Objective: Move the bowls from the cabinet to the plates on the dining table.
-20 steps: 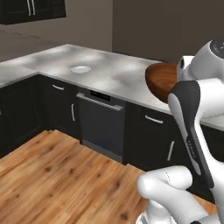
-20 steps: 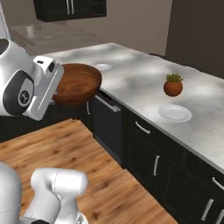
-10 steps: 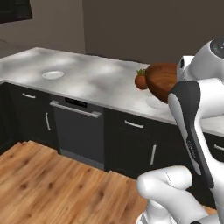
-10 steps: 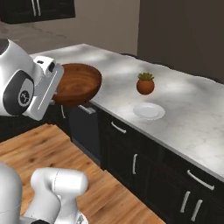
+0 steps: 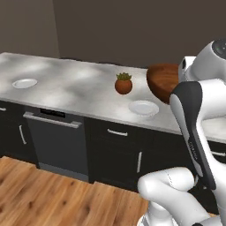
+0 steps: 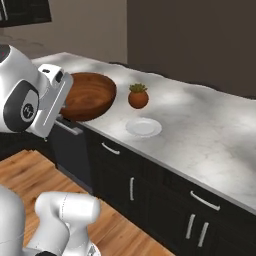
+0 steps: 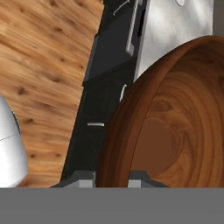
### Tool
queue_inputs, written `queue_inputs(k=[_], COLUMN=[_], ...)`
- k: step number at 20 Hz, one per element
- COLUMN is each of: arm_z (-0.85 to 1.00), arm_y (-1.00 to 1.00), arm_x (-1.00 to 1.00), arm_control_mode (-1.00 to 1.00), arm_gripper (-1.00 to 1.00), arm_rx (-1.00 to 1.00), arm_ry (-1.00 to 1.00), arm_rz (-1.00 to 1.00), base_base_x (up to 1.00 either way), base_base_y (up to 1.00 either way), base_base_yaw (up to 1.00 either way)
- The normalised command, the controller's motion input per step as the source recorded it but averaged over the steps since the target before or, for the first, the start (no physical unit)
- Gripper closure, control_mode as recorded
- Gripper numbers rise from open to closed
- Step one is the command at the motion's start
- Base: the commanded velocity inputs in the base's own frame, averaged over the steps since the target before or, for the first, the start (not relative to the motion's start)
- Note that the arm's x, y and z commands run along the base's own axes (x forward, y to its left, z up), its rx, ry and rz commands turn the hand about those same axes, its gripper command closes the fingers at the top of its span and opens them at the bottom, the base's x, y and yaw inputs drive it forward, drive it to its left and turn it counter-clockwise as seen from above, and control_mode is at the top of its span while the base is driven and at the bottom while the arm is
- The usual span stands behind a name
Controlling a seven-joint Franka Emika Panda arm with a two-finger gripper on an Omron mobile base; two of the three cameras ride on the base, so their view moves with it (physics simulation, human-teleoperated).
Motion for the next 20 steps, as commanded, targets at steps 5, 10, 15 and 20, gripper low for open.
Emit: queue_inputs(k=[5, 10, 15, 20], arm_z=[0.00, 0.00, 0.00, 0.00], arm_y=[0.00, 0.00, 0.00, 0.00], arm_x=[0.00, 0.00, 0.00, 0.00], arm_control_mode=[1.00, 1.00, 1.00, 1.00], arm_gripper=[1.00, 1.00, 1.00, 1.00], arm_rx=[0.00, 0.00, 0.00, 0.00], arm_ry=[0.00, 0.00, 0.00, 0.00], arm_rz=[0.00, 0.00, 0.00, 0.00], base_base_x=[0.40, 0.40, 0.43, 0.38], base_base_y=[-0.09, 0.00, 0.00, 0.06], base_base_yaw=[-0.23, -0.21, -0.20, -0.18])
